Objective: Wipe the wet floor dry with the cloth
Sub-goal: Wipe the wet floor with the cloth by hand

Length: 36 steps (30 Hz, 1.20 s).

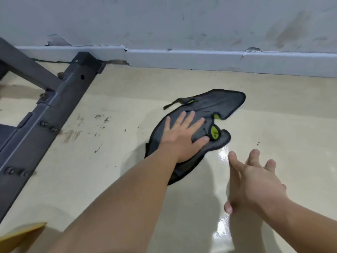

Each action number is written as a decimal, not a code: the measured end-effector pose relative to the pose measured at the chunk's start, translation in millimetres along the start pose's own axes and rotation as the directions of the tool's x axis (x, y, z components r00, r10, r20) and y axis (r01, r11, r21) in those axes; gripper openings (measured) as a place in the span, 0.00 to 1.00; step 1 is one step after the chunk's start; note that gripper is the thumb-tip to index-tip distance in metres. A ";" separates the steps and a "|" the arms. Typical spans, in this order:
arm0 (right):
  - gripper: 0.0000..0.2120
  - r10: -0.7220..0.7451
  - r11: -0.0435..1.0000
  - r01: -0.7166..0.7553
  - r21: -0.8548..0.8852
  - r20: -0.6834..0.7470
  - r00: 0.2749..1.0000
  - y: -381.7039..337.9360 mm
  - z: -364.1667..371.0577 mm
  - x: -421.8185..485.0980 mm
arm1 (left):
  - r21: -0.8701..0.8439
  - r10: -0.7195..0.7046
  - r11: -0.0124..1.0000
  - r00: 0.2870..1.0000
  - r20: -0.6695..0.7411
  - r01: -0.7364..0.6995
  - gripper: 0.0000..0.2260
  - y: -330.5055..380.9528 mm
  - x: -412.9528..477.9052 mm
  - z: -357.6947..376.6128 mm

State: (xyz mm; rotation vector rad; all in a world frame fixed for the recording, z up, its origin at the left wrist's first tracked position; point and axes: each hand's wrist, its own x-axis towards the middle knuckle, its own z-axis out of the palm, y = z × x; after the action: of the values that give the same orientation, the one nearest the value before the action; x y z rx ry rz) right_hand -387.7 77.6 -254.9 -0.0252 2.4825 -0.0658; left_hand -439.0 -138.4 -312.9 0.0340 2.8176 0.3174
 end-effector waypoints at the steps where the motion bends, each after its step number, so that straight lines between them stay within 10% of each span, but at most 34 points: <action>1: 0.70 0.002 1.000 -0.002 -0.007 -0.004 1.000 0.0 0.5 0.0 | -0.013 -0.134 0.991 0.991 -0.023 0.134 0.34 -24.3 -9.1 -1.5; 8: 0.70 -0.007 1.000 0.007 -0.023 -0.018 1.000 0.2 7.7 5.8 | -0.205 -0.802 0.586 0.597 -0.010 0.784 0.38 -104.3 -91.3 8.1; 15: 0.69 0.000 1.000 -0.001 0.016 0.019 1.000 -1.5 4.1 5.0 | -0.030 -0.246 0.969 0.967 -0.066 0.245 0.34 31.5 -157.7 60.2; 18: 0.57 -0.050 0.996 0.051 0.073 -0.019 0.999 3.4 3.5 4.1 | 0.005 0.021 1.000 1.000 -0.004 -0.021 0.30 51.4 -161.2 69.6; 26: 0.59 -0.255 0.937 0.273 0.219 -0.108 0.961 84.5 3.3 -32.5 | 0.058 -0.046 0.997 0.999 -0.021 0.047 0.32 48.1 -155.8 68.6; 36: 0.66 0.051 0.998 -0.051 -0.037 -0.001 0.999 172.2 25.6 -47.4 | -0.024 -0.434 0.901 0.901 0.004 0.434 0.29 108.7 -60.7 52.6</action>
State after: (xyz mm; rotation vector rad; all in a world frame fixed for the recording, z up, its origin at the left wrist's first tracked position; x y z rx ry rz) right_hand -334.9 250.2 -255.5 0.0217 2.4824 0.0021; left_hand -366.5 -24.5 -319.7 -0.5925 2.7199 0.2430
